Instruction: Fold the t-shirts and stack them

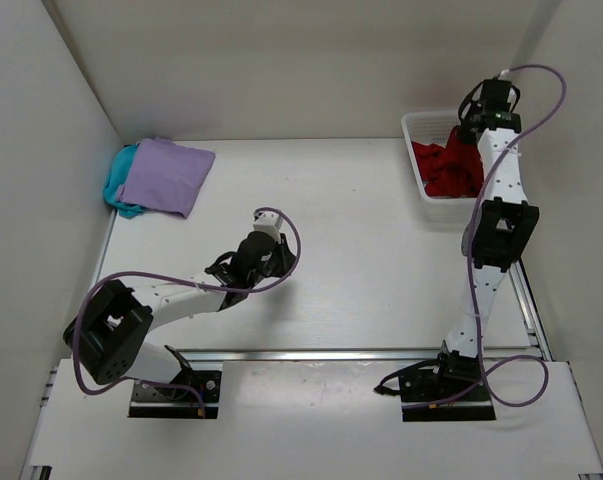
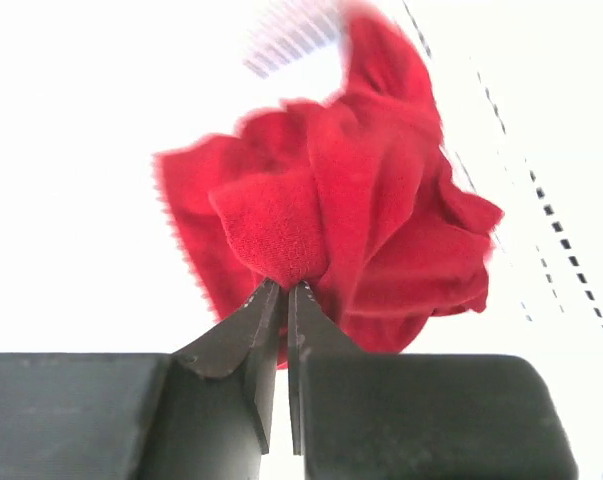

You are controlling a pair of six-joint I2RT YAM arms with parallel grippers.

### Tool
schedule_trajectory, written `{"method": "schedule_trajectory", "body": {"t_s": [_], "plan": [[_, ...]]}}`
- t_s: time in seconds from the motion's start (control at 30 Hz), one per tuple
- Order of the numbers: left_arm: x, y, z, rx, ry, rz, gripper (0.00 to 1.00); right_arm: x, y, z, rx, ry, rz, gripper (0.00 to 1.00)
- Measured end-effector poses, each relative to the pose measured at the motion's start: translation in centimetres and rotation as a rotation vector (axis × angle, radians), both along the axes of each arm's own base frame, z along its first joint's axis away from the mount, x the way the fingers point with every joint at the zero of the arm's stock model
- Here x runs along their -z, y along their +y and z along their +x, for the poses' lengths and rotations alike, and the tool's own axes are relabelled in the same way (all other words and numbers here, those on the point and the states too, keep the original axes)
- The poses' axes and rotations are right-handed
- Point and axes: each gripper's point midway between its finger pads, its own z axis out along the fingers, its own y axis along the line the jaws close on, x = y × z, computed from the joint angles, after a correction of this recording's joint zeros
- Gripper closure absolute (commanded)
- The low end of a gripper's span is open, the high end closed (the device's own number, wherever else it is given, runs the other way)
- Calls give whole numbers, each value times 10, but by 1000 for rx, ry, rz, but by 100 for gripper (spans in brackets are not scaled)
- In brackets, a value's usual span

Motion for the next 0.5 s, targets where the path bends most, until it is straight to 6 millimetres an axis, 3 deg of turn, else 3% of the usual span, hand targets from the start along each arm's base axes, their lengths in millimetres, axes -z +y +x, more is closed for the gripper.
{"method": "schedule_trajectory", "body": {"t_s": [0.07, 0.13, 0.23, 0.37, 0.5], "plan": [[1, 5, 3, -14, 14, -10, 71, -49, 15, -5, -31, -86, 2, 100], [1, 12, 9, -41, 28, -23, 71, -111, 37, -17, -77, -195, 1, 100], [0, 23, 16, -77, 49, -46, 71, -205, 85, -50, -172, -372, -12, 100], [-11, 33, 23, -113, 48, -95, 70, -315, 184, -131, -391, -647, -24, 100], [-29, 47, 31, -152, 28, -156, 70, -383, 281, -240, -653, -898, -4, 100]]}}
